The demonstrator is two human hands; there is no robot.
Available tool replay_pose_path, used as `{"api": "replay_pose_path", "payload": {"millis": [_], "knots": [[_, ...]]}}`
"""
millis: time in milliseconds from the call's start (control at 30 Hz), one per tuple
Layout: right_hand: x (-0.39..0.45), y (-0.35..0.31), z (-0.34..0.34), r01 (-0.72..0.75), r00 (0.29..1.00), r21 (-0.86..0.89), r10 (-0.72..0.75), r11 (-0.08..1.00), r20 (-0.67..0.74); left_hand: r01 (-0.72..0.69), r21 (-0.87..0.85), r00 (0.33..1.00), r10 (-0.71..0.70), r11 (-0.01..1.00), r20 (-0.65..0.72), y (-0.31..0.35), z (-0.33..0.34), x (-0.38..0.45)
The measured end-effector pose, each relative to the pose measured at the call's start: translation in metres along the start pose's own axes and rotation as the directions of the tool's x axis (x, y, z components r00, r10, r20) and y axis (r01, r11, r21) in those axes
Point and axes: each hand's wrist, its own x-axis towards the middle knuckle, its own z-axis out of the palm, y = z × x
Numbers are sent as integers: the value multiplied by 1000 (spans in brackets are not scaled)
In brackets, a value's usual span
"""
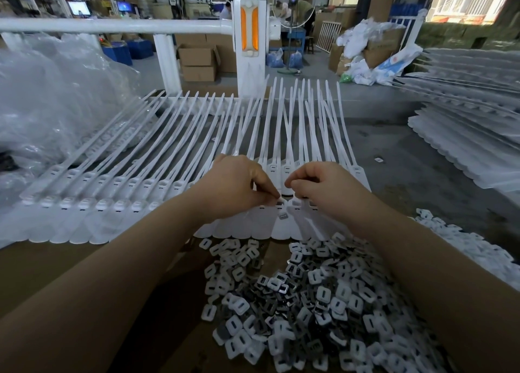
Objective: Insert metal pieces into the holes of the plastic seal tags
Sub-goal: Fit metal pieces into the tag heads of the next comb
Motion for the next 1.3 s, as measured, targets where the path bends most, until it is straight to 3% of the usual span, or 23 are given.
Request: {"api": "replay_pose_path", "payload": {"millis": [100, 267, 633, 833, 967, 1167, 1300], "knots": [[0, 0, 0, 0, 1000, -2, 0, 1000, -7, -43, -15, 999, 43, 999, 2, -1, -1, -1], [0, 0, -1, 0, 1000, 4, 1, 1000, -16, -64, -225, 992, 86, 972, 91, 8, -7, -1], [1, 1, 1, -6, 1000, -1, 6, 1000, -10, 27, -86, 958, -1, 996, 287, 16, 0, -1], [1, 0, 1, -2, 1000, -18, 2, 1000, -3, 29, 0, 961, -28, 1000, 277, 18, 0, 0], [0, 0, 0, 21, 1000, -12, -21, 1000, 4, 35, -73, 955, -11, 997, 296, 18, 0, 0], [-7, -6, -10, 185, 960, 39, -189, 982, 206, 96, -265, 939, 1, 960, 343, 10, -13, -3], [-14, -14, -11, 288, 852, -14, -249, 958, 460, 142, -375, 922, 15, 916, 387, 4, -20, -5]]}}
